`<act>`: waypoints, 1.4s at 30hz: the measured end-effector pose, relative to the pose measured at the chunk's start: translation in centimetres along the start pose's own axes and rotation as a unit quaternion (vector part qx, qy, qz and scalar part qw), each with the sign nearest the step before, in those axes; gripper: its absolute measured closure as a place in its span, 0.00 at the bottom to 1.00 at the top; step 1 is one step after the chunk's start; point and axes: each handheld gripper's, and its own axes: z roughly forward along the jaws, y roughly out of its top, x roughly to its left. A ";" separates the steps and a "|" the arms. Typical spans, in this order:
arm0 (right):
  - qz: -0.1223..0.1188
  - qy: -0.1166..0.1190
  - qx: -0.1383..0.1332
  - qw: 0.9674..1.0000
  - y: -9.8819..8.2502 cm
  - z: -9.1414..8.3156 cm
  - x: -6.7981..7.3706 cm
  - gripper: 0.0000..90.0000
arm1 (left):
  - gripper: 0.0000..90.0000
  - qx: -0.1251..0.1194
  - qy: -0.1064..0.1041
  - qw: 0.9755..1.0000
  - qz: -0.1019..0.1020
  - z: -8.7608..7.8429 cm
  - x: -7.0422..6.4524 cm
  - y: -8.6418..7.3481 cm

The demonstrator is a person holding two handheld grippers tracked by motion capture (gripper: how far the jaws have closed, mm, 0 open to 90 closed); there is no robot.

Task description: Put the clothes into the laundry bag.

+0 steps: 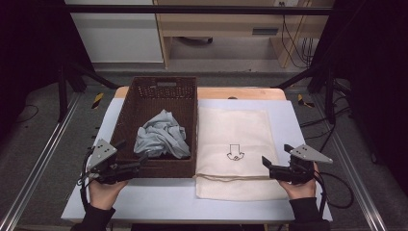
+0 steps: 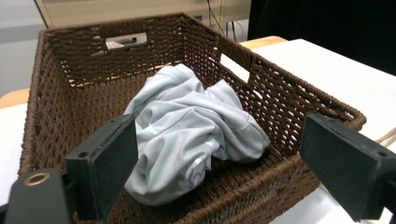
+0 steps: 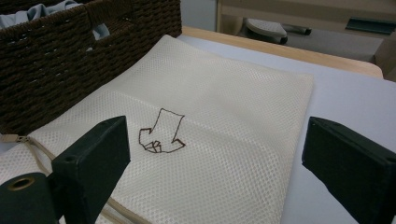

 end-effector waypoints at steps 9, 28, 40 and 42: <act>-0.005 0.000 0.004 1.000 0.1 0.2 0.4 0.09 | 0.13 -0.009 0.006 1.000 0.001 0.2 -0.2 1.2; -0.008 0.000 0.007 1.000 0.4 0.4 0.6 0.09 | 0.13 0.015 0.026 0.999 0.039 4.3 0.7 6.9; -0.008 -0.001 0.009 1.000 0.4 0.3 0.6 0.09 | 0.14 0.119 0.017 0.988 0.096 10.4 1.1 8.4; -0.008 0.001 0.009 1.000 0.4 0.4 0.6 0.09 | 0.13 0.125 0.015 0.987 0.096 10.8 1.1 8.4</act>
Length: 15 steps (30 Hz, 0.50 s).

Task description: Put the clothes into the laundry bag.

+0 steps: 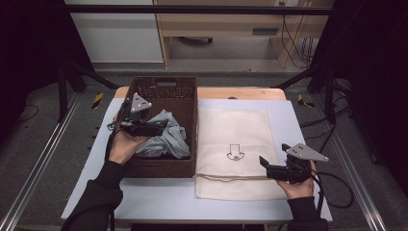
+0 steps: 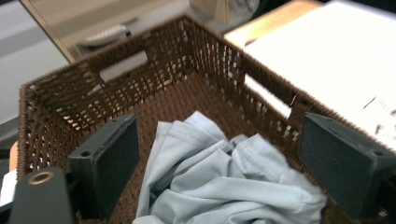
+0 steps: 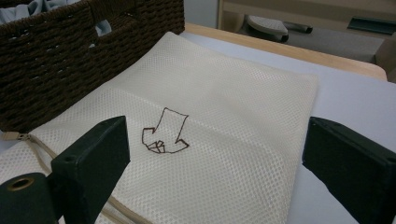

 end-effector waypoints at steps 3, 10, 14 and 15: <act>0.000 -0.001 0.003 1.000 0.0 0.0 -0.1 0.09 | 0.12 0.027 -0.013 1.000 0.006 1.5 0.3 0.0; -0.002 -0.001 0.003 1.000 0.0 -0.1 -0.2 0.08 | 0.10 0.060 -0.039 0.997 -0.004 3.5 1.3 -1.4; -0.001 -0.002 0.006 1.000 0.0 0.0 -0.2 0.08 | 0.10 0.077 -0.042 0.996 -0.007 4.1 1.7 -2.2; -0.002 -0.002 0.007 1.000 0.0 0.1 -0.2 0.08 | 0.10 0.082 -0.046 0.996 -0.009 4.2 1.8 -2.5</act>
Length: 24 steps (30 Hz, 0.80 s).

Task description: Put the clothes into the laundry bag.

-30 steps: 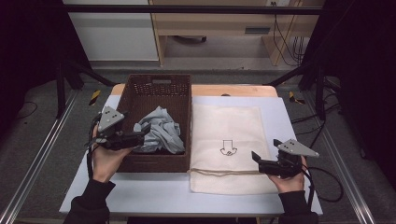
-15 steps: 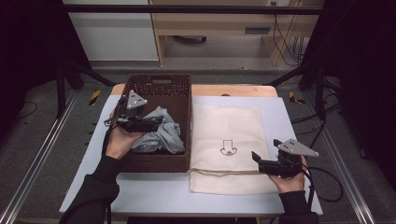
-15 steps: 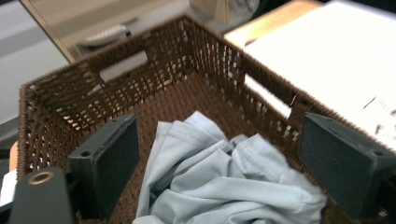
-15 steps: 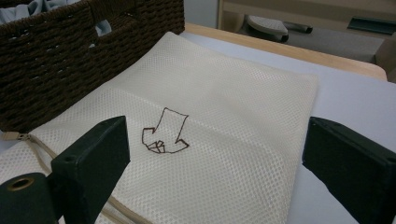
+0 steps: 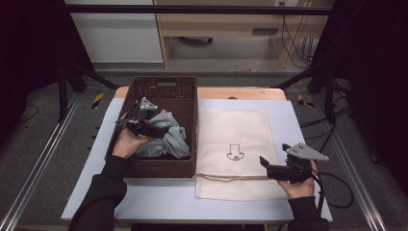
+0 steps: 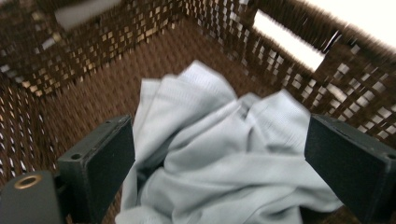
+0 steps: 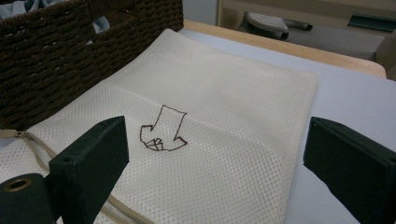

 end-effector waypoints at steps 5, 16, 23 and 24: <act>-0.005 0.001 0.005 1.000 0.0 0.2 0.1 0.07 | 0.07 0.025 -0.001 1.000 -0.004 0.9 0.3 -0.9; -0.005 -0.002 0.013 1.000 -0.1 0.3 0.1 0.05 | 0.02 0.089 -0.013 0.996 0.007 3.4 -0.1 -1.9; -0.006 -0.004 0.021 1.000 -0.2 0.5 0.1 0.05 | 0.00 0.124 -0.003 0.992 0.028 4.6 -0.4 -2.3; -0.006 -0.003 0.022 1.000 -0.2 0.5 0.1 0.05 | 0.00 0.129 -0.002 0.991 0.029 4.7 -0.4 -2.3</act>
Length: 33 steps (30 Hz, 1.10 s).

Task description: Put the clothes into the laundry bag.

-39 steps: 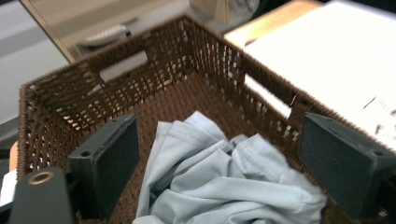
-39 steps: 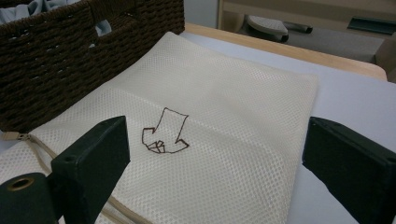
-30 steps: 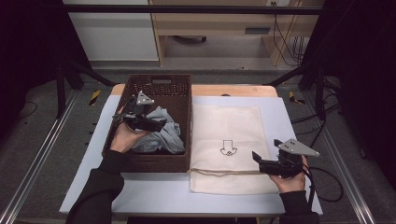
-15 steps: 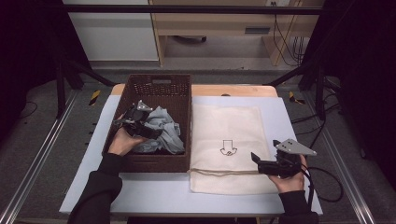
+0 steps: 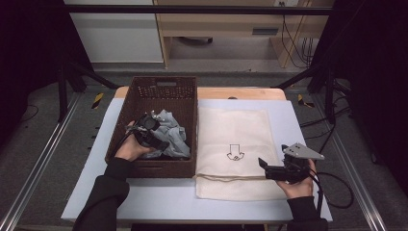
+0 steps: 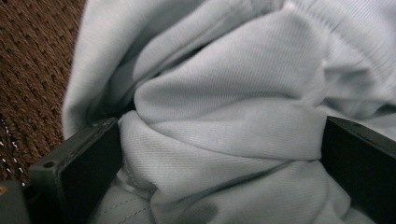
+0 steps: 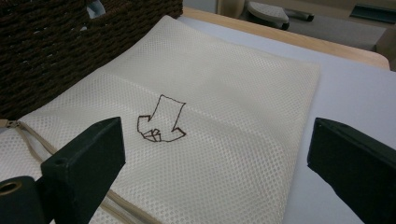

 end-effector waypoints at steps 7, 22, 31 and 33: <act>-0.002 -0.001 0.002 1.000 0.0 0.1 0.0 0.05 | 0.09 0.043 0.000 0.999 0.005 0.8 -0.4 -0.1; -0.001 0.000 0.008 1.000 0.0 0.0 -0.1 0.07 | 0.68 0.100 -0.056 0.992 -0.053 0.7 0.1 0.0; -0.002 -0.002 0.008 1.000 -0.1 0.0 -0.2 0.07 | 0.77 0.054 -0.047 0.996 -0.053 -0.4 0.1 0.0; -0.001 -0.002 0.007 1.000 -0.1 0.0 -0.3 0.07 | 0.78 0.026 -0.041 0.997 -0.062 -0.8 0.2 0.0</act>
